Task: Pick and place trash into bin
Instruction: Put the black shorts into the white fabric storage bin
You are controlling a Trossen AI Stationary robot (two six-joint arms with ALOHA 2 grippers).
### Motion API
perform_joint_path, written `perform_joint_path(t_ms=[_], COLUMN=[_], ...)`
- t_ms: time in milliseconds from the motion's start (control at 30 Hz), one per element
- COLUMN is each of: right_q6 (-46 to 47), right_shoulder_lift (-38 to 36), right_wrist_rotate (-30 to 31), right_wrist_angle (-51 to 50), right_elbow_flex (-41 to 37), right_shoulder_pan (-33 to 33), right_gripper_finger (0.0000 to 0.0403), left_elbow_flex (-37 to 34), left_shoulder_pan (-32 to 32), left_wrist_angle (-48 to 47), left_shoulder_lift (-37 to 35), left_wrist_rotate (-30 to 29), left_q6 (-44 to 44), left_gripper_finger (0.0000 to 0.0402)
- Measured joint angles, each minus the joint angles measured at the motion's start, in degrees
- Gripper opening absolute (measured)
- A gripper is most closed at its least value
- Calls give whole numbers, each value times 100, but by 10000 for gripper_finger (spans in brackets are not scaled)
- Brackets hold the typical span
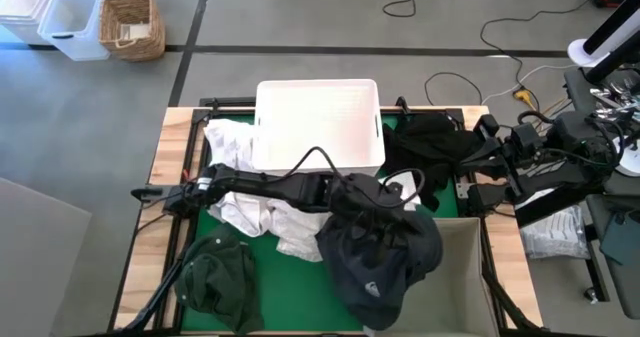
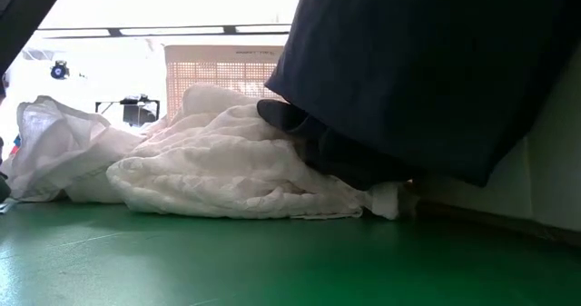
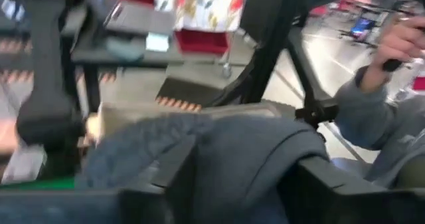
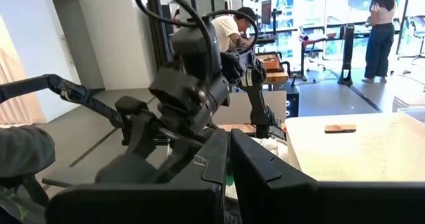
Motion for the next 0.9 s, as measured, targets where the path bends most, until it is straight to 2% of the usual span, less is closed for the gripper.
perform_joint_path(t_ms=[133, 267, 633, 700, 800, 900], right_q6=[21, 28, 42, 42, 44, 44], right_shoulder_lift=[0, 0, 0, 0, 2, 2], right_wrist_rotate=[0, 0, 0, 0, 1, 0], right_wrist_angle=[-4, -38, -249, -249, -249, -247], right_elbow_flex=[0, 0, 0, 0, 0, 0], right_shoulder_pan=[0, 0, 0, 0, 0, -2], right_gripper_finger=[13, 13, 13, 13, 13, 13], left_elbow_flex=[1, 3, 8, 8, 8, 8], left_shoulder_pan=[86, 88, 78, 78, 78, 74], left_wrist_angle=[-629, -1059, -2936, -3023, -2978, -2803], left_shoulder_lift=[0, 0, -250, -260, -270, -280], left_wrist_rotate=[-60, -47, 110, 221, 759, 780], left_q6=[-292, -419, -423, -377, -312, -358], left_gripper_finger=[231, 251, 254, 254, 253, 252])
